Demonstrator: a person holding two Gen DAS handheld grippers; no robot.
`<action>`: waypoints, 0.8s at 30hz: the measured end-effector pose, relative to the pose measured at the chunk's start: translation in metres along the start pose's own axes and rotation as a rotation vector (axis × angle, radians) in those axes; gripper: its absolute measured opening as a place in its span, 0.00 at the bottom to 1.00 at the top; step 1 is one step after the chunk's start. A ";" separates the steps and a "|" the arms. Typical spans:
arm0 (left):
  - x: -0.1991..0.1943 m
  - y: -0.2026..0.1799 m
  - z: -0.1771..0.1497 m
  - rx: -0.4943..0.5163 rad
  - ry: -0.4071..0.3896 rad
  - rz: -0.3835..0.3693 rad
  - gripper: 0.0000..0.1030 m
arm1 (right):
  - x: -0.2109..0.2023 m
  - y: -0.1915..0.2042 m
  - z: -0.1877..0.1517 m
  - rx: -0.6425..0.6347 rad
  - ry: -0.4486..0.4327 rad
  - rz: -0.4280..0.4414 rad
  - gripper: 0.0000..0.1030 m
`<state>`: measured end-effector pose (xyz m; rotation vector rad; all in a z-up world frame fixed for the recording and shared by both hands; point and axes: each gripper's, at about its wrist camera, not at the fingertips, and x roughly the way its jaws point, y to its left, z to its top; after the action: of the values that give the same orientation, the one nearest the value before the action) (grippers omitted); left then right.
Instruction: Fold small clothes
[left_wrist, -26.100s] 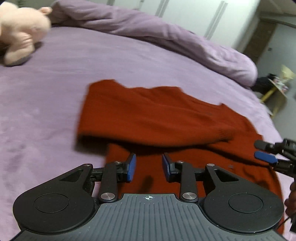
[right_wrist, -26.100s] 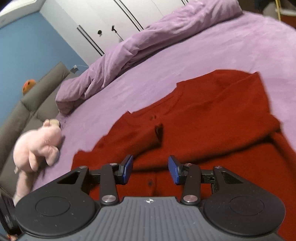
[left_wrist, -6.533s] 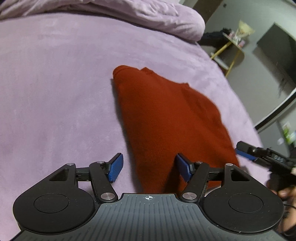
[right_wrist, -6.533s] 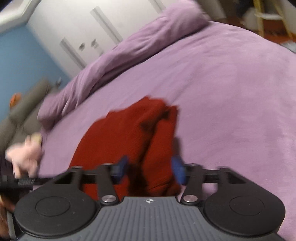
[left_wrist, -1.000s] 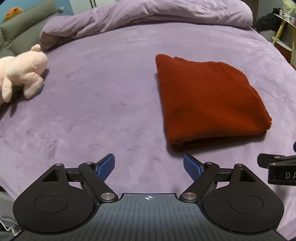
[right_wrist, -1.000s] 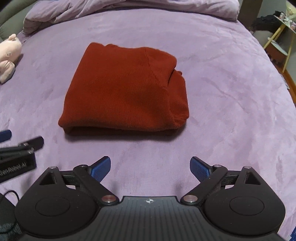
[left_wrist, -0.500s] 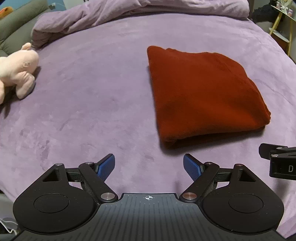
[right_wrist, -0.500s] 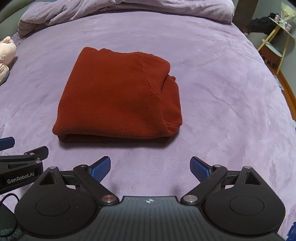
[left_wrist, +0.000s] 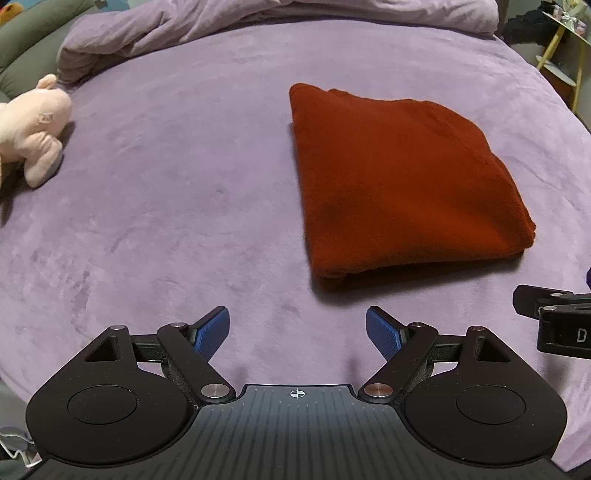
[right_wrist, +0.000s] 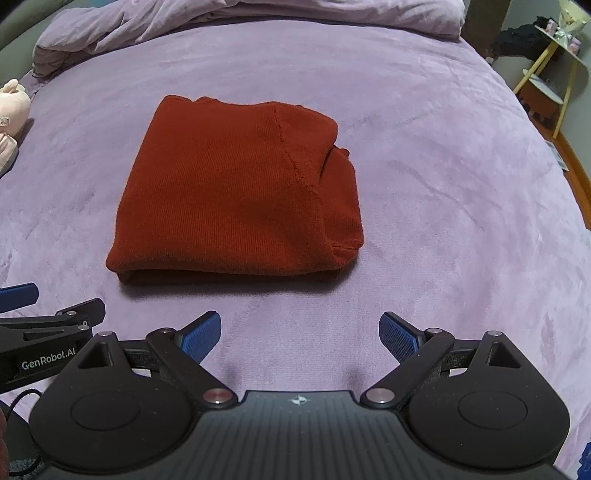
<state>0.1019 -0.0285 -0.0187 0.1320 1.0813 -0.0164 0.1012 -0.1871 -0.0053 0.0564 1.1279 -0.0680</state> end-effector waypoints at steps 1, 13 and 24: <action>0.000 -0.001 0.000 0.000 0.000 0.000 0.84 | 0.000 0.000 0.000 0.001 0.000 -0.001 0.90; -0.001 -0.001 0.000 -0.002 0.004 -0.004 0.84 | -0.002 -0.002 0.002 0.000 0.001 -0.003 0.90; -0.003 -0.003 0.001 0.004 0.005 -0.005 0.84 | -0.004 -0.002 0.002 0.000 0.004 -0.007 0.90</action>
<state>0.1013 -0.0321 -0.0162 0.1331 1.0865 -0.0227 0.1011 -0.1896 -0.0007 0.0523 1.1323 -0.0742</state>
